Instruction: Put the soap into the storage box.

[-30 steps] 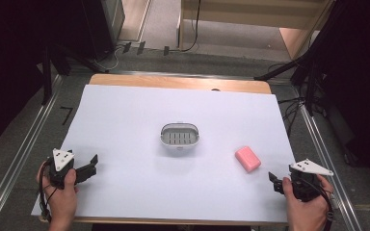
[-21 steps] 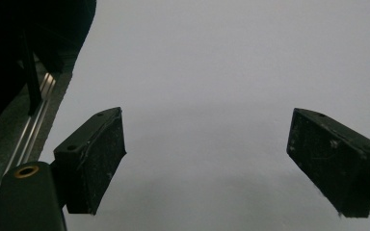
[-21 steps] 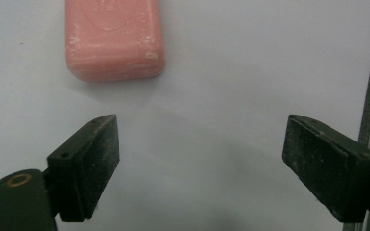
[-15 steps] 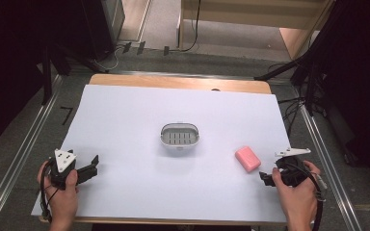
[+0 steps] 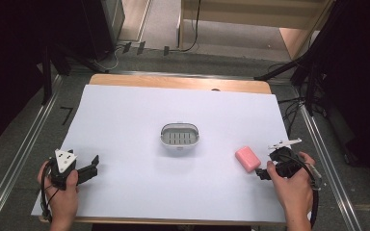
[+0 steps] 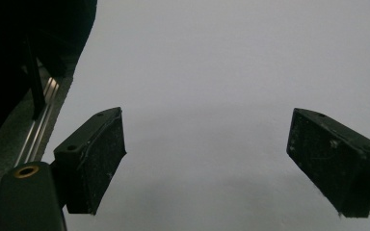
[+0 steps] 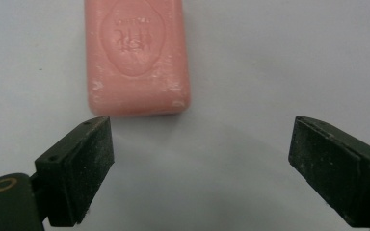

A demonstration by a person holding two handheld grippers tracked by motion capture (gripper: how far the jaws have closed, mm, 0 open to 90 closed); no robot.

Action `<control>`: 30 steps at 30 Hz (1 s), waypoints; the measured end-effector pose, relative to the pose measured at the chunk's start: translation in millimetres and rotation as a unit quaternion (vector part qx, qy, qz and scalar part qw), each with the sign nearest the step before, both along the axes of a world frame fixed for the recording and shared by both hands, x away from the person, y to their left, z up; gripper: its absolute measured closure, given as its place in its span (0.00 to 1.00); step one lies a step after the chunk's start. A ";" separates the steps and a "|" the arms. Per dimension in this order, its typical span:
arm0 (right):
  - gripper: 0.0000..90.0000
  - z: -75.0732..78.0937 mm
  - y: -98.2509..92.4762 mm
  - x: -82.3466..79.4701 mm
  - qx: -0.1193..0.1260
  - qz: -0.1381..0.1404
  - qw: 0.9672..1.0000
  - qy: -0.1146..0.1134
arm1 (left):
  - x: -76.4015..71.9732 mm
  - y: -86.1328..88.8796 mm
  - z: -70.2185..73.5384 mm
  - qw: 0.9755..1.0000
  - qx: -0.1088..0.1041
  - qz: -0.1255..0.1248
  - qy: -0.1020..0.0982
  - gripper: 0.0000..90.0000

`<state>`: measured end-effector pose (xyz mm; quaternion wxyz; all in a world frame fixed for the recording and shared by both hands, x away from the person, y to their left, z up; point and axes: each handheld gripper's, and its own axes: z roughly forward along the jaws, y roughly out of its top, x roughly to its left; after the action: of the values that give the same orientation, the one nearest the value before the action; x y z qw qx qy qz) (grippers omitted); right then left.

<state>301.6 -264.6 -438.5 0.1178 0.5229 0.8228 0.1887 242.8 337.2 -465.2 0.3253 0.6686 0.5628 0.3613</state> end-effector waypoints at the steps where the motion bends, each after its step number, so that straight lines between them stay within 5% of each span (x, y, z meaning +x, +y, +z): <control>1: 0.10 0.7 1.7 1.0 0.001 0.000 1.000 0.004 | -0.1 -0.2 -0.1 1.000 0.001 0.000 -0.001 0.16; 8: 0.10 6.6 10.7 10.1 -0.001 0.015 1.000 0.017 | 0.1 -1.0 -0.2 1.000 0.005 -0.003 0.000 0.16; 24: 0.15 8.2 29.3 34.0 0.006 0.002 0.998 0.058 | 0.9 -2.6 -0.6 1.000 0.012 -0.002 0.003 0.16; 30: 0.24 5.6 36.7 42.4 0.013 0.009 0.997 0.073 | 0.9 -2.5 -0.5 1.000 0.013 -0.003 0.004 0.16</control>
<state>344.0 -228.0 -432.9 0.0487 0.5291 0.8316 0.1616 243.7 334.7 -465.6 0.3153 0.6756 0.5574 0.3652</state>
